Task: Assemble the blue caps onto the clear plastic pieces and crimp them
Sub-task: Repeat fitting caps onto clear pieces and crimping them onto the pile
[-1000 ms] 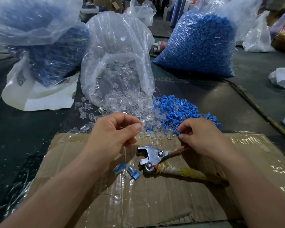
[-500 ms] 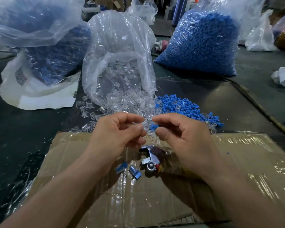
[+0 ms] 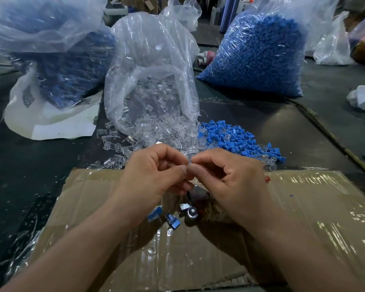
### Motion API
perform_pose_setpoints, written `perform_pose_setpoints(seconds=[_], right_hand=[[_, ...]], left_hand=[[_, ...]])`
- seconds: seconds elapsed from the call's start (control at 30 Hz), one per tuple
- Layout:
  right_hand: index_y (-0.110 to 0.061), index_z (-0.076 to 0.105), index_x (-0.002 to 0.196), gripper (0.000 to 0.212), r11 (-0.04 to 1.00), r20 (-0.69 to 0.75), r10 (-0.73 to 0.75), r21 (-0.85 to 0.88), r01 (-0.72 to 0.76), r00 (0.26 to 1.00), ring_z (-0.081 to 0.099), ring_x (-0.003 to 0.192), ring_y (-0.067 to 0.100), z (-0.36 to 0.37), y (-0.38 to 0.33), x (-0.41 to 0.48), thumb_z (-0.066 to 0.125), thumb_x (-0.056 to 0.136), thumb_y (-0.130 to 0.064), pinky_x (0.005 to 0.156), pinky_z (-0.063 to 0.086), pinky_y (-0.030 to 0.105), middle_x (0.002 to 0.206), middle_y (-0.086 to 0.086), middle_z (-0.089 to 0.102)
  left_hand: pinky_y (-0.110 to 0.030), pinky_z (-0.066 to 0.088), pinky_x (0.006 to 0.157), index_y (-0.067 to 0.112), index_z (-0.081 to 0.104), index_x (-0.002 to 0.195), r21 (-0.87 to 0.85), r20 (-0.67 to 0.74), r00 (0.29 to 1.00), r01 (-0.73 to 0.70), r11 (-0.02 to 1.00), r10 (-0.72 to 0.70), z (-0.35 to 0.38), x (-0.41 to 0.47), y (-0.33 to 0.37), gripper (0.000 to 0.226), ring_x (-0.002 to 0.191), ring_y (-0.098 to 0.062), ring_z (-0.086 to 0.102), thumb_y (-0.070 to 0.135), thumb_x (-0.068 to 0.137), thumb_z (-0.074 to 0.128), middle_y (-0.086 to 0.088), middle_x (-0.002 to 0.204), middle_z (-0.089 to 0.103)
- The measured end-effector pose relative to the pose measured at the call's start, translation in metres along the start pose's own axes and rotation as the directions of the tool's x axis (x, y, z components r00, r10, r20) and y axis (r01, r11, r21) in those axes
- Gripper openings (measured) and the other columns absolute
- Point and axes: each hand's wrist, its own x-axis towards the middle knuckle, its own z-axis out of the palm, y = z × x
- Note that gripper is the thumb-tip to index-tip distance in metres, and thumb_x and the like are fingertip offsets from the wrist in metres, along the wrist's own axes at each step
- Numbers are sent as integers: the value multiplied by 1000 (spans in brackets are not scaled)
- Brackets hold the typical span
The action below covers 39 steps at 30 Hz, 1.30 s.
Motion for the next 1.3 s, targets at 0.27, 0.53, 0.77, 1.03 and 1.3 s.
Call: perform_pose_setpoints(seconds=[0.27, 0.53, 0.77, 1.03, 1.3], right_hand=[[-11, 70, 101, 26, 999, 102, -8, 55, 3, 995, 60, 91, 1, -5, 9, 1, 67, 77, -20, 81, 47, 11, 94, -13, 63], [-26, 66, 99, 29, 937, 59, 120, 323, -133, 991, 66, 83, 1, -3, 10, 0, 71, 70, -23, 75, 53, 19, 89, -16, 68], [-27, 68, 90, 22, 905, 56, 155, 393, -165, 986, 68, 77, 5, -2, 9, -1, 73, 69, -23, 71, 55, 22, 84, -9, 71], [-18, 68, 96, 27, 926, 43, 129, 353, -135, 991, 68, 76, 3, -4, 10, -2, 72, 69, -21, 69, 55, 20, 84, -8, 71], [-20, 66, 98, 29, 960, 67, 47, 273, -63, 997, 66, 79, -1, -2, 9, -3, 72, 70, -22, 73, 52, 16, 87, -11, 67]], left_hand=[[-24, 55, 52, 7, 64, 83, -44, -11, 999, 34, 998, -35, -2, 2, -1, 16, 53, -18, 66, 8, 67, 64, -12, 64, 69], [-23, 53, 48, 16, 70, 68, -163, 64, 995, 92, 982, -82, -4, 0, 0, 11, 53, -21, 66, 8, 61, 65, -14, 64, 68], [-23, 52, 47, 21, 72, 66, -168, 89, 994, 78, 983, -64, -4, 0, 2, 14, 51, -19, 66, 11, 59, 66, -11, 61, 68], [-23, 53, 51, 17, 71, 70, -100, 43, 997, 70, 992, -66, -5, -1, 1, 16, 54, -18, 66, 21, 55, 73, -9, 65, 70], [-19, 49, 45, 15, 71, 61, -95, -9, 997, 73, 993, -74, -5, 1, 1, 12, 45, -16, 61, 17, 50, 71, -10, 56, 65]])
